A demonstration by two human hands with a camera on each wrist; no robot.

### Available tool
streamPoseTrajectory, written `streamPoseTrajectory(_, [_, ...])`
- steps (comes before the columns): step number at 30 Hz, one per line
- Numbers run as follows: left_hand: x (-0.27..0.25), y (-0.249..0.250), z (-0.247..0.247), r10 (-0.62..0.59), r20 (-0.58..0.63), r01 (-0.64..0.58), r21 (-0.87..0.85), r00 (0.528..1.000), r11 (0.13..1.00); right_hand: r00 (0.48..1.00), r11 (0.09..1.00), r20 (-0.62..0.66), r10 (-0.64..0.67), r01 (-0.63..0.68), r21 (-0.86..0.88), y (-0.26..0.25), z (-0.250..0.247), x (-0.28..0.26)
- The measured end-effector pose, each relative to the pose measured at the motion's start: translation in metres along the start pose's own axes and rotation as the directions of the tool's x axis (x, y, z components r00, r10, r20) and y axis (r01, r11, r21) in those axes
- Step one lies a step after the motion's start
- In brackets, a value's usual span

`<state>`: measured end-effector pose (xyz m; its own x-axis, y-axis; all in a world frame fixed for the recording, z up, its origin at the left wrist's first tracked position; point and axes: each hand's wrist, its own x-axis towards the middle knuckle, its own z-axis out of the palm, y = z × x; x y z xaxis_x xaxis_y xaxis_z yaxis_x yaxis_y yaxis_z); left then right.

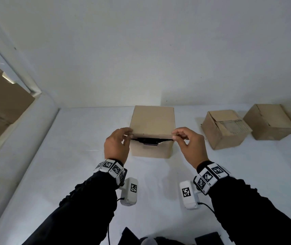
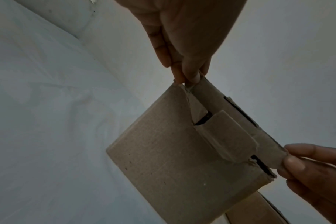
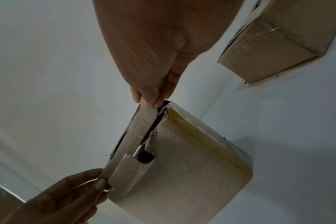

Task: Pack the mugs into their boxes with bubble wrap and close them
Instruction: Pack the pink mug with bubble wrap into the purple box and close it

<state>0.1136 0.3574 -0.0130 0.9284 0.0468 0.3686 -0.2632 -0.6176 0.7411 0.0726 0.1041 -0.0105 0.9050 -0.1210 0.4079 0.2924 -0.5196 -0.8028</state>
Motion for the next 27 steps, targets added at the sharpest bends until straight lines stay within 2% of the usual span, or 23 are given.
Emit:
streamPoseTrajectory(5, [-0.006,-0.007,0.000,0.077,0.027,-0.080,0.144,0.997,0.986,0.998,0.989,0.015,-0.068,0.070,-0.133,0.009,0.000,-0.005])
streamPoseTrajectory(11, [-0.013,-0.009,0.003,0.144,0.033,-0.144,0.015,0.989,0.989,0.989,0.943,-0.015,-0.145,0.134,-0.306,0.023,-0.001,-0.009])
streamPoseTrajectory(14, [-0.022,-0.004,0.006,0.199,0.044,-0.199,0.006,0.979,0.980,0.987,0.913,-0.024,-0.162,0.140,-0.383,0.027,-0.004,-0.018])
streamPoseTrajectory(17, [-0.026,-0.006,0.007,0.201,0.047,-0.203,0.049,0.979,0.978,0.998,0.949,0.033,-0.059,0.066,-0.309,0.024,0.001,-0.032])
streamPoseTrajectory(20, [-0.023,-0.005,0.007,0.225,0.065,-0.233,0.150,0.972,0.961,0.994,0.993,0.097,0.050,-0.039,-0.110,0.016,0.013,-0.045])
streamPoseTrajectory(24, [-0.016,-0.005,0.011,0.312,0.143,-0.336,0.204,0.939,0.919,0.989,0.987,0.060,0.134,-0.138,0.083,0.002,0.035,-0.045])
streamPoseTrajectory(27, [-0.014,-0.007,0.016,0.319,0.202,-0.356,0.185,0.926,0.916,0.979,0.976,0.052,0.197,-0.201,0.088,-0.001,0.044,-0.035])
